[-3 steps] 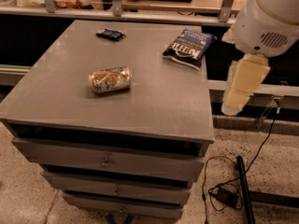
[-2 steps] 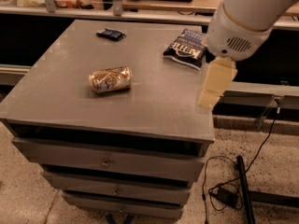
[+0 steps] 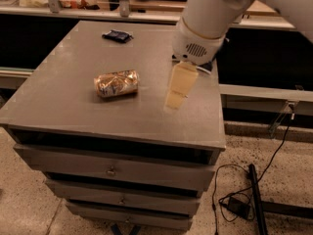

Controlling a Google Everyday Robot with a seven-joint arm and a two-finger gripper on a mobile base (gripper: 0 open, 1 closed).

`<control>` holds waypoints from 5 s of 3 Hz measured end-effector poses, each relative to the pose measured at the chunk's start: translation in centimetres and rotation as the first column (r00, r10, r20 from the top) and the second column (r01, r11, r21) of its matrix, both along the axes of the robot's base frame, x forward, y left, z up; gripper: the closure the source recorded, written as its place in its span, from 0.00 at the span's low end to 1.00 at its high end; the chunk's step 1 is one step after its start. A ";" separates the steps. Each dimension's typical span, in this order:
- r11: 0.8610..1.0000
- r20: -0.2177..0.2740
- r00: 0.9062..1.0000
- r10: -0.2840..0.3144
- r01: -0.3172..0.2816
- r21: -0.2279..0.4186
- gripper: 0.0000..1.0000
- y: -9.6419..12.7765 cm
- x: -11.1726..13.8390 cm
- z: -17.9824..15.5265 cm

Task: Place orange can upright

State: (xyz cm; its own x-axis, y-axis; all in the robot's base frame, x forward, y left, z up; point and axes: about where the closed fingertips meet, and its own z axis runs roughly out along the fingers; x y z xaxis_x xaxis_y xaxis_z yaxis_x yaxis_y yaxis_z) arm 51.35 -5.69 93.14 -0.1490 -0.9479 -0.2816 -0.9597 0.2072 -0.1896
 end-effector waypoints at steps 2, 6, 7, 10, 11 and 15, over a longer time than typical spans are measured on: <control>0.998 -0.022 0.997 0.068 -0.067 0.012 0.00 7.9 3.1 -2.3; 0.983 -0.055 0.982 0.181 -0.178 0.055 0.00 15.4 7.5 -3.6; 0.977 -0.072 0.975 0.210 -0.206 0.062 0.00 16.9 8.2 -4.9; 0.961 -0.116 0.954 0.277 -0.273 0.049 0.24 19.7 10.7 -8.1; 0.951 -0.117 0.944 0.309 -0.306 0.049 0.49 20.2 10.7 -8.4; 0.736 0.234 0.870 0.434 -0.492 0.465 1.00 24.1 7.0 1.8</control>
Offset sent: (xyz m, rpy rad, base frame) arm 0.0440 0.1100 -0.0309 0.0199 0.0353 0.0763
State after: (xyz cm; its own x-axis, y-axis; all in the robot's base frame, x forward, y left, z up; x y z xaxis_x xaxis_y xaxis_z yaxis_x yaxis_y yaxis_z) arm 58.34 18.40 94.89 0.3282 -0.6156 -0.7164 -0.9427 -0.1651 -0.2900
